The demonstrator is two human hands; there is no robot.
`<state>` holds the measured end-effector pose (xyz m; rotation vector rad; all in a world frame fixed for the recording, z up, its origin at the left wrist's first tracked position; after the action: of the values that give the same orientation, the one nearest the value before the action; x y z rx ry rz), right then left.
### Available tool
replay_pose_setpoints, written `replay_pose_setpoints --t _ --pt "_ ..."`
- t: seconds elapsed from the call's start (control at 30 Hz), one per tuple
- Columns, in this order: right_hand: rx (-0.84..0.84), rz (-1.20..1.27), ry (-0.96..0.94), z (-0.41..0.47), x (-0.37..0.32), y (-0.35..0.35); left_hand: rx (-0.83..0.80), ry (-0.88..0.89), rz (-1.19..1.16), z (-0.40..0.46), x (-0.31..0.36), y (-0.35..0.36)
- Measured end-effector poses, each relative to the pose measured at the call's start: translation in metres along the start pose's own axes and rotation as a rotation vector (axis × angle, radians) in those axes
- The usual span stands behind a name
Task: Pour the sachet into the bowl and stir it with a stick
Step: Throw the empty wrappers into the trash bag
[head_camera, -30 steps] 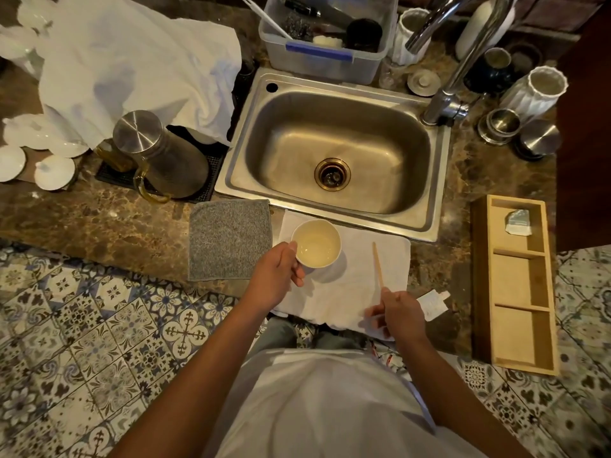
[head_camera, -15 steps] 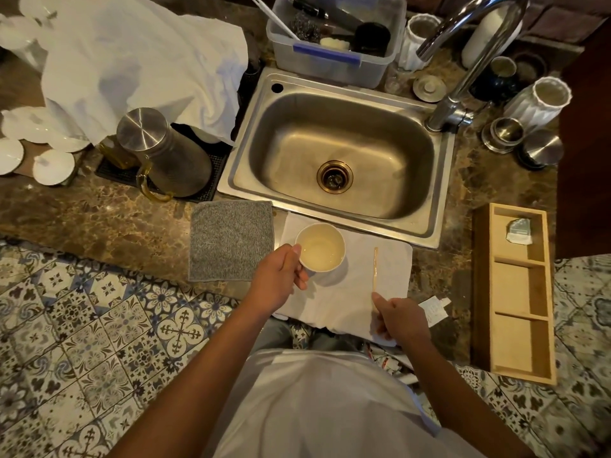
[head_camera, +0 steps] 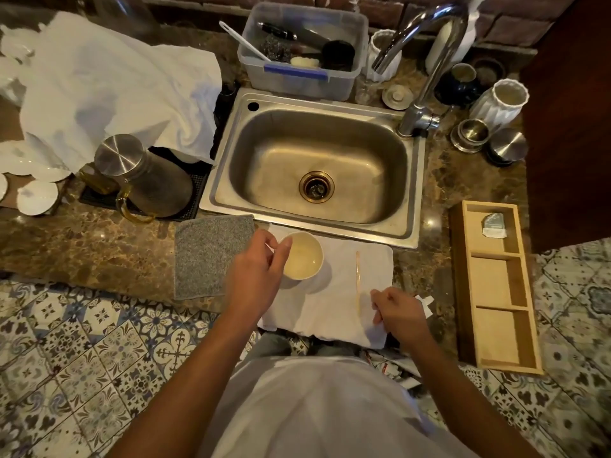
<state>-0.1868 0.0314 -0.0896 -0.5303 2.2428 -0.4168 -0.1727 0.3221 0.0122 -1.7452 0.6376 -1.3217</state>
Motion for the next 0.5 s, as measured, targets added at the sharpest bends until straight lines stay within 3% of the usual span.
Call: replay_pose_setpoints --t 0.3,0.5 --pt "0.027 0.107 -0.111 -0.009 -0.008 -0.028 -0.013 0.165 -0.028 -0.003 0.041 -0.003" --pt "0.133 0.178 -0.066 -0.026 0.010 -0.043 -0.150 0.266 -0.130 -0.010 0.072 0.016"
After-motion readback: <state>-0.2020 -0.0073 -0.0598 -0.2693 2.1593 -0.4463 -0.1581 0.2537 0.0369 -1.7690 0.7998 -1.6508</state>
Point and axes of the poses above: each hand's wrist, its own z-axis towards the middle knuckle, its own y-axis out of the palm, x = y × z, the point moved 5 cm from there along z, towards the middle knuckle, and after that the axes turned 11 degrees about z, right-handed, at the moved point
